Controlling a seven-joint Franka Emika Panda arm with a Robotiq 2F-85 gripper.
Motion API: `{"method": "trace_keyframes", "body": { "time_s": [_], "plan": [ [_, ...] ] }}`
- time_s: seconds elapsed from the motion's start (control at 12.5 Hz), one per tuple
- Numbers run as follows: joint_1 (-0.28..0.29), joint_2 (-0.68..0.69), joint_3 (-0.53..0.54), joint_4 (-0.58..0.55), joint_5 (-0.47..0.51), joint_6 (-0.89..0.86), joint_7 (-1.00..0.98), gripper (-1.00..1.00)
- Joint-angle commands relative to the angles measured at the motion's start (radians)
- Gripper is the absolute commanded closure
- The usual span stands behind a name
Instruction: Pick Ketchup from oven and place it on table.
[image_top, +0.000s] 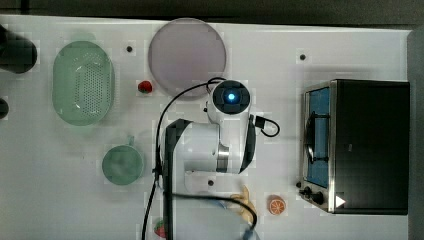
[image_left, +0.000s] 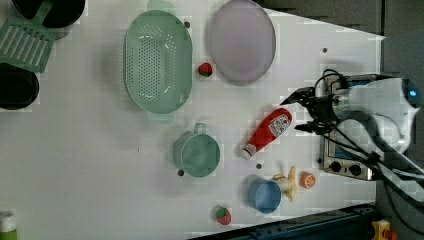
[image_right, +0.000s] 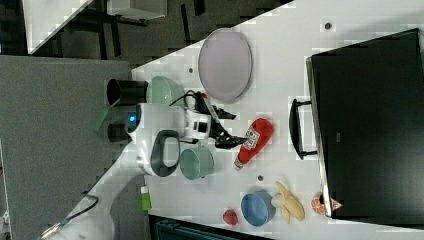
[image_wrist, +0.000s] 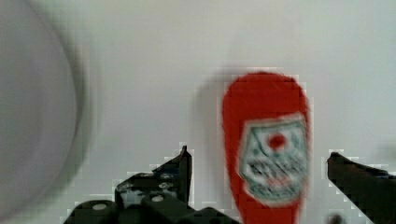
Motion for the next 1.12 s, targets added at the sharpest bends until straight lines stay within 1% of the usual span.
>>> {"method": "trace_keyframes", "body": {
  "time_s": [0.08,0.32,0.56,0.64,0.88,1.12],
  "plan": [
    [0.003,-0.178,-0.009,0.135,-0.003,-0.149,0.031,-1.00],
    [0.004,-0.262,-0.001,0.304,-0.005,-0.342,0.031,-1.00],
    [0.007,-0.280,0.005,0.468,-0.007,-0.542,0.031,-1.00],
    [0.008,-0.278,0.006,0.514,-0.007,-0.583,0.031,-1.00],
    [0.006,-0.279,0.003,0.607,-0.010,-0.700,0.031,-1.00],
    [0.004,-0.281,-0.001,0.638,-0.011,-0.803,0.031,-1.00]
  ]
}}
